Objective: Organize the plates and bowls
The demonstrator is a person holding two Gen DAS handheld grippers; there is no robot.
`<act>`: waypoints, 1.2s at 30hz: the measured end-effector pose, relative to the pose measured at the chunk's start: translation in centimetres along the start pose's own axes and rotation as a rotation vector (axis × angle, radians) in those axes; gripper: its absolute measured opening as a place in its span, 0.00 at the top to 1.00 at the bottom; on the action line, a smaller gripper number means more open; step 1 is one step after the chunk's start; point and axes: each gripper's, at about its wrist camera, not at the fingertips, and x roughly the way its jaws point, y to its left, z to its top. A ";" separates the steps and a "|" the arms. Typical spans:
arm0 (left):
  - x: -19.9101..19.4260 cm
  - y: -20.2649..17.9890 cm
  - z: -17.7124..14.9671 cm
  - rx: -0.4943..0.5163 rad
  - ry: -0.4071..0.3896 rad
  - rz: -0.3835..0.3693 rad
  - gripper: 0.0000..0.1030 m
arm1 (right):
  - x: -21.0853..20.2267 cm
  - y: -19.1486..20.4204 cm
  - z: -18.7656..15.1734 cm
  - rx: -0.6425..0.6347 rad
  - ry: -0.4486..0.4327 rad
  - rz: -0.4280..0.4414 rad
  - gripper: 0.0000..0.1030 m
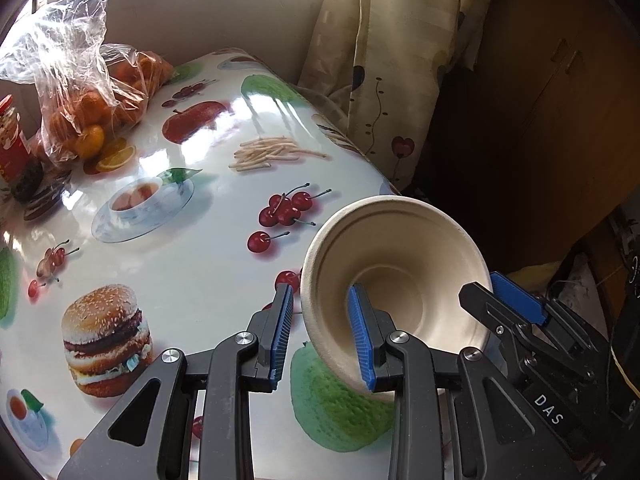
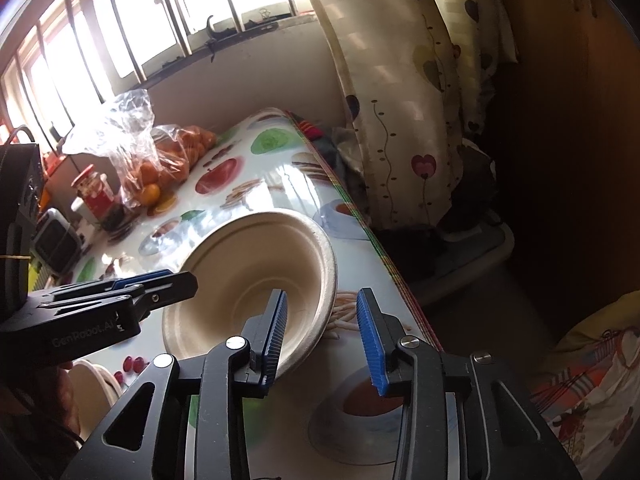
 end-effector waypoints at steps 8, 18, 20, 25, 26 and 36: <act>0.2 -0.1 -0.1 -0.001 0.004 -0.001 0.75 | 0.1 -0.1 -0.1 -0.005 0.004 0.000 0.76; 0.4 0.1 0.1 -0.005 0.002 0.010 0.83 | 0.2 0.0 -0.2 -0.005 0.005 0.000 0.79; 0.4 0.2 0.1 -0.008 -0.001 0.016 0.87 | 0.2 0.0 -0.2 -0.005 0.005 -0.001 0.80; 0.5 0.2 0.1 -0.006 0.001 0.018 0.88 | 0.2 0.1 -0.3 -0.007 0.005 0.000 0.80; 0.5 0.1 0.1 -0.008 0.000 0.016 0.88 | 0.2 0.0 -0.3 -0.005 0.005 0.001 0.80; 0.4 0.0 0.1 -0.008 -0.004 0.015 0.88 | 0.2 0.1 -0.4 -0.007 0.003 0.001 0.80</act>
